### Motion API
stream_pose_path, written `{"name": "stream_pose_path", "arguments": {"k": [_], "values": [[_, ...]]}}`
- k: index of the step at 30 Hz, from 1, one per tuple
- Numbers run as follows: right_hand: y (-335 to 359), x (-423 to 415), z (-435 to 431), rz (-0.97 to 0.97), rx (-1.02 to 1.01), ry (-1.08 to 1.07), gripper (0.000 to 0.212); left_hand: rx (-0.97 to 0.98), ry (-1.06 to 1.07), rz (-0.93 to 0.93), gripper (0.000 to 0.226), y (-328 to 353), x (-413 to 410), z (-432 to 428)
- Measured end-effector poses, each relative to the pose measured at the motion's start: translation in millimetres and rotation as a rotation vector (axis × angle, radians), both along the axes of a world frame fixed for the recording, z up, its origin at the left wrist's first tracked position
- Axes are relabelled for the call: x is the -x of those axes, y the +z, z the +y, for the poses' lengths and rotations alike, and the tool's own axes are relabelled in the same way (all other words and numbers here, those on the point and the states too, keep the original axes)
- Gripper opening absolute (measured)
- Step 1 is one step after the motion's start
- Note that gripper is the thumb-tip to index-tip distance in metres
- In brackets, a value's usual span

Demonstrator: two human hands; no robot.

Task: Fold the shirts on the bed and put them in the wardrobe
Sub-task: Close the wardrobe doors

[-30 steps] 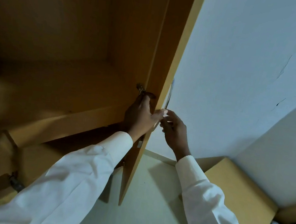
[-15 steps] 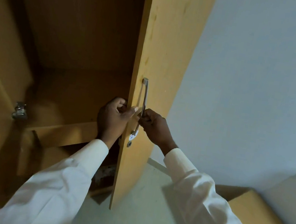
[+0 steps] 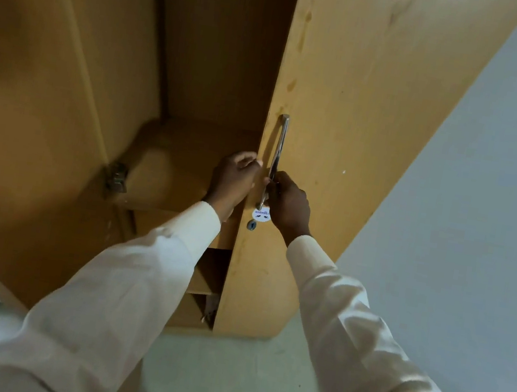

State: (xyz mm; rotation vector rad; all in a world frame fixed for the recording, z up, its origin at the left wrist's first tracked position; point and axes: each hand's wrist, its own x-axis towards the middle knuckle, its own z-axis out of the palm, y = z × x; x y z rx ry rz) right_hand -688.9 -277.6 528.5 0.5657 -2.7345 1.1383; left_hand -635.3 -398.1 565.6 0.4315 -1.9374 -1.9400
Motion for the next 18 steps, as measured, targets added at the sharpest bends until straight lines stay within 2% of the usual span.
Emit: {"name": "stream_pose_path", "arguments": {"k": [6, 12, 15, 18], "values": [[-6.0, 7.7, 0.2, 0.0, 0.017, 0.016, 0.019, -0.048, -0.055, -0.013, 0.034, 2.9, -4.3, -1.4], [-22.0, -50.8, -0.3, -0.182, 0.312, -0.02, 0.05, 0.212, -0.07, 0.005, 0.029, -16.1, -89.1, -16.3], [-43.8, -101.2, -12.2, -0.278, 0.461, 0.105, 0.029, 0.275, -0.01, 0.072, 0.023, -26.3, -163.7, -24.3], [-49.4, -147.2, -36.1, -0.396, 0.486, 0.285, 0.023, 0.301, 0.091, 0.075, 0.019, -27.3, -235.5, -32.0]]}}
